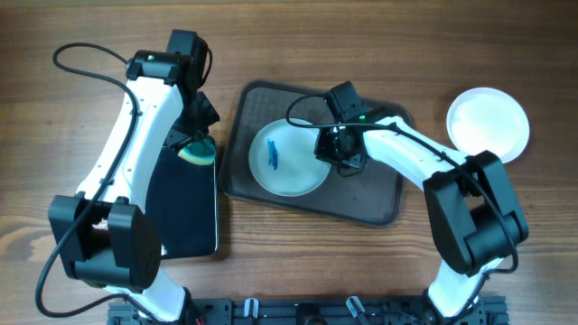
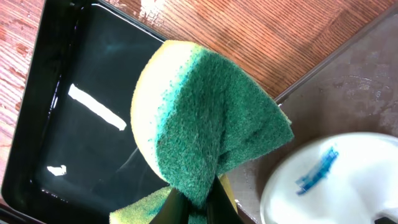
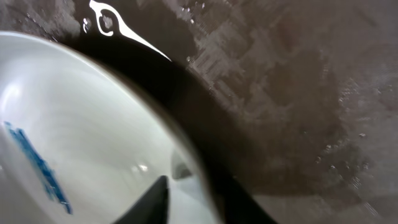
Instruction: Clean dirty plates on tray and stack at the side
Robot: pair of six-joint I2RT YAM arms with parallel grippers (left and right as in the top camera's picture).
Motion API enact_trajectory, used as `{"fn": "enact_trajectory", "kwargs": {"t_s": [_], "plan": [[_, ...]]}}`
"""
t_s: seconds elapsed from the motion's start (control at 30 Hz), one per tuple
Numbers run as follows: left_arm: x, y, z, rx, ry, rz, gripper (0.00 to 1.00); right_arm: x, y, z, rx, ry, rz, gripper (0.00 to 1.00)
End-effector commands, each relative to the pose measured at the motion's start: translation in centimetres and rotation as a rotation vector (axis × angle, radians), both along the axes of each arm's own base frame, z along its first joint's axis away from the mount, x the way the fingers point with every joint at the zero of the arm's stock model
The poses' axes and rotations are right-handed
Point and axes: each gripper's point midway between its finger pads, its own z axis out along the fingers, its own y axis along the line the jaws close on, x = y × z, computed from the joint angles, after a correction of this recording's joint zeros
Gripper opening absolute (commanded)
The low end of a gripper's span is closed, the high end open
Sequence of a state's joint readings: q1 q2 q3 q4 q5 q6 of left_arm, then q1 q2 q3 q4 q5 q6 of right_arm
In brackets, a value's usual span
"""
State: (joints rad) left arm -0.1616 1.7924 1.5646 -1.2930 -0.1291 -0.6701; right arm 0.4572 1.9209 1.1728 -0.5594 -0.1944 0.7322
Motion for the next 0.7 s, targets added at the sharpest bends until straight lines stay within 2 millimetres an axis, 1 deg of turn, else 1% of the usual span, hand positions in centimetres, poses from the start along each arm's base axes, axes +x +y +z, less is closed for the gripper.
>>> {"fn": "enact_trajectory", "kwargs": {"t_s": [0.0,0.1,0.17,0.23,0.3,0.33,0.37,0.4,0.43,0.5,0.53,0.57,0.6,0.63,0.67], "plan": [[0.1,0.0,0.7,-0.011,-0.016,-0.005,0.04,-0.3,0.3,-1.2,0.003,0.020,0.004,0.05],[0.1,-0.7,0.6,-0.052,-0.011,-0.008,0.04,0.4,-0.8,-1.1,-0.056,-0.017,-0.010,0.05],[0.0,-1.4,0.6,-0.095,-0.008,-0.011,0.04,1.3,-1.8,0.3,-0.119,-0.098,0.021,0.04],[0.0,-1.8,0.6,-0.117,-0.006,-0.013,0.04,2.6,-3.2,2.8,-0.215,-0.220,0.103,0.05],[0.1,-2.6,0.6,-0.159,-0.009,-0.017,0.04,3.9,-6.3,6.4,-0.411,-0.357,0.185,0.04],[0.4,-3.2,0.6,-0.184,-0.020,-0.026,0.04,4.1,-7.2,7.5,-0.464,-0.388,0.187,0.05],[0.8,-4.3,0.7,-0.217,-0.037,-0.046,0.04,3.9,-8.0,7.9,-0.498,-0.387,0.174,0.04],[1.0,-5.2,0.8,-0.238,-0.049,-0.064,0.04,3.3,-8.0,7.6,-0.492,-0.358,0.185,0.04],[1.2,-6.6,1.0,-0.265,-0.066,-0.094,0.04,2.0,-7.5,6.7,-0.453,-0.295,0.216,0.04],[1.6,-9.3,1.2,-0.297,-0.100,-0.160,0.04,-0.7,-5.8,4.7,-0.331,-0.161,0.281,0.05],[1.7,-10.8,1.4,-0.311,-0.119,-0.198,0.04,-1.8,-5.1,4.0,-0.282,-0.116,0.301,0.04],[1.8,-11.9,1.5,-0.320,-0.133,-0.225,0.04,-2.8,-4.4,3.3,-0.231,-0.072,0.313,0.04],[1.8,-13.4,1.7,-0.341,-0.149,-0.261,0.04,-4.0,-4.3,2.3,-0.202,-0.006,0.266,0.04],[1.7,-14.8,1.9,-0.373,-0.161,-0.292,0.04,-4.5,-4.6,1.7,-0.205,0.026,0.219,0.04],[1.6,-16.7,2.1,-0.422,-0.171,-0.330,0.04,-5.1,-4.8,1.0,-0.199,0.061,0.147,0.04]]}}
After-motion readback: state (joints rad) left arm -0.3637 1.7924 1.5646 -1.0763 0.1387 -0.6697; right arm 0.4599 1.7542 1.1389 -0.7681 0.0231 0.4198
